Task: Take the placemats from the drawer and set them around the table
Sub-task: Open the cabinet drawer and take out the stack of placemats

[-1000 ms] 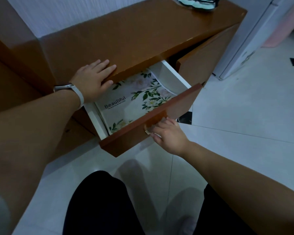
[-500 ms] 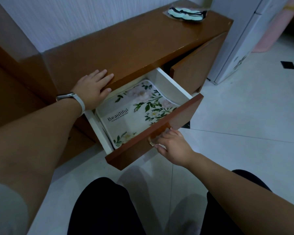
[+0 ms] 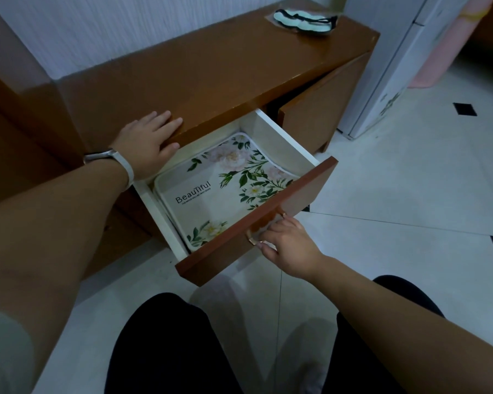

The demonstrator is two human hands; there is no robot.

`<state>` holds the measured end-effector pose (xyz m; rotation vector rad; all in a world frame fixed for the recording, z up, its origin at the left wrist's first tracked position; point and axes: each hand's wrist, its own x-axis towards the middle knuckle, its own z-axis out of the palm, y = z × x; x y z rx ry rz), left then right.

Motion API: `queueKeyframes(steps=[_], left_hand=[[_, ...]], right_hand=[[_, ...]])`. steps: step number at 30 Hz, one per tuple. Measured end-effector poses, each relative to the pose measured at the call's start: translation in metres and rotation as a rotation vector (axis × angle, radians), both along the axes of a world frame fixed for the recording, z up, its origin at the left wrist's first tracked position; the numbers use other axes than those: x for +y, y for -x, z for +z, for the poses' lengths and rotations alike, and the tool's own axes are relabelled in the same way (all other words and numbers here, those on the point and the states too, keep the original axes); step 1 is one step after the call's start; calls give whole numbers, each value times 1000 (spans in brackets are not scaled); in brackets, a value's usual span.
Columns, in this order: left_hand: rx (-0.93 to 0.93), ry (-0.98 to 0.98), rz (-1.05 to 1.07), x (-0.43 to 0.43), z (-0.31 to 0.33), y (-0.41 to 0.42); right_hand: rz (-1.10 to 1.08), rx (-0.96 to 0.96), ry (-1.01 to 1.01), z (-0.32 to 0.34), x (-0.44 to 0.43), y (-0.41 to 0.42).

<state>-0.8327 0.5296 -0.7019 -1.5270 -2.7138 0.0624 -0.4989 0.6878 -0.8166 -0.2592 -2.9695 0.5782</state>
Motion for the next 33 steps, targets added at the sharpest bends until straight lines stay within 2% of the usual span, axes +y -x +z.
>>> queueKeyframes(steps=[7, 10, 15, 20, 24, 29, 33], left_hand=[[9, 6, -18, 0, 0, 3], [-7, 50, 47, 3, 8, -4], [-218, -40, 98, -1, 33, -65], [-526, -64, 286, -6, 91, -131], [-733, -190, 423, -2, 133, -164], [-788, -210, 511, 8, 158, -186], [-819, -236, 539, 17, 140, -183]], right_hand=[[23, -1, 28, 19, 20, -3], [-12, -13, 38, 42, 28, -7], [-100, -73, 107, 105, 37, -12], [-163, -111, 211, 193, 53, -3], [-174, -188, 250, 250, 68, -1], [-130, -271, 242, 283, 87, 4], [-124, -321, 240, 273, 95, 26]])
